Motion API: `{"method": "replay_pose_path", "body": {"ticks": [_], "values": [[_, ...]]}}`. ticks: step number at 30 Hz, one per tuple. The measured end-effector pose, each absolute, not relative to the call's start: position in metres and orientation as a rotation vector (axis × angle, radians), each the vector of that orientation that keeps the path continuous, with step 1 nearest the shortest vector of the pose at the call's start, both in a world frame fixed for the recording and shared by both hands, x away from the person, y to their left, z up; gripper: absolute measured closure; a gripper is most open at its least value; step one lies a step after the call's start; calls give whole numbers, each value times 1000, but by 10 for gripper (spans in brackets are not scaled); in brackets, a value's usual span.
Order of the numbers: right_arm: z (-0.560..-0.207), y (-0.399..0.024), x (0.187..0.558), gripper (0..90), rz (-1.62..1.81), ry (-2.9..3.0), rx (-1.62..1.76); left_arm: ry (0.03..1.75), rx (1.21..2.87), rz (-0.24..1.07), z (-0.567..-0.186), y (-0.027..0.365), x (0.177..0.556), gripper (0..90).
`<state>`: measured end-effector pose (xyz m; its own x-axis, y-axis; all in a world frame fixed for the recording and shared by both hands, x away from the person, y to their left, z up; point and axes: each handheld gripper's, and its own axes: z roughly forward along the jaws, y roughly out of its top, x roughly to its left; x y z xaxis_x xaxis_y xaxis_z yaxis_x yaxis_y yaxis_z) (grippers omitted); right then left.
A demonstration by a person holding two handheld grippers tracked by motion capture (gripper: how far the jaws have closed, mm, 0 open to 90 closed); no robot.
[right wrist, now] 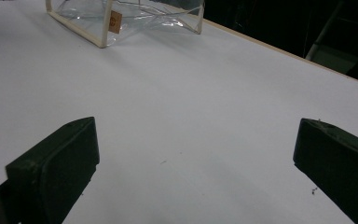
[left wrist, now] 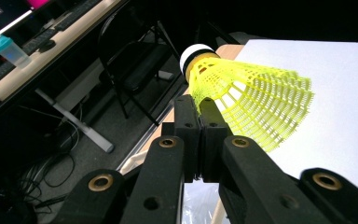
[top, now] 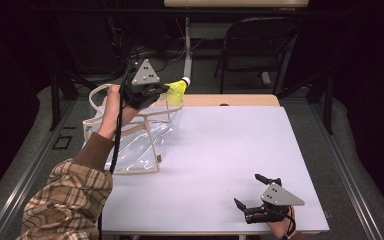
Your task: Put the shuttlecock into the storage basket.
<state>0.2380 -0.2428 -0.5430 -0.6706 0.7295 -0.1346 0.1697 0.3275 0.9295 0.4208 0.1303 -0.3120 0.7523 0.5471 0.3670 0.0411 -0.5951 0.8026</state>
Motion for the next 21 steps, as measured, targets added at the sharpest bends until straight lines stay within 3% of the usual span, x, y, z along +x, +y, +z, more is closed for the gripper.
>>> {"method": "replay_pose_path", "body": {"ticks": [21], "values": [[-543,-243,238,0,1340,2054,788,530,2083,803,-313,160,426,892]]}}
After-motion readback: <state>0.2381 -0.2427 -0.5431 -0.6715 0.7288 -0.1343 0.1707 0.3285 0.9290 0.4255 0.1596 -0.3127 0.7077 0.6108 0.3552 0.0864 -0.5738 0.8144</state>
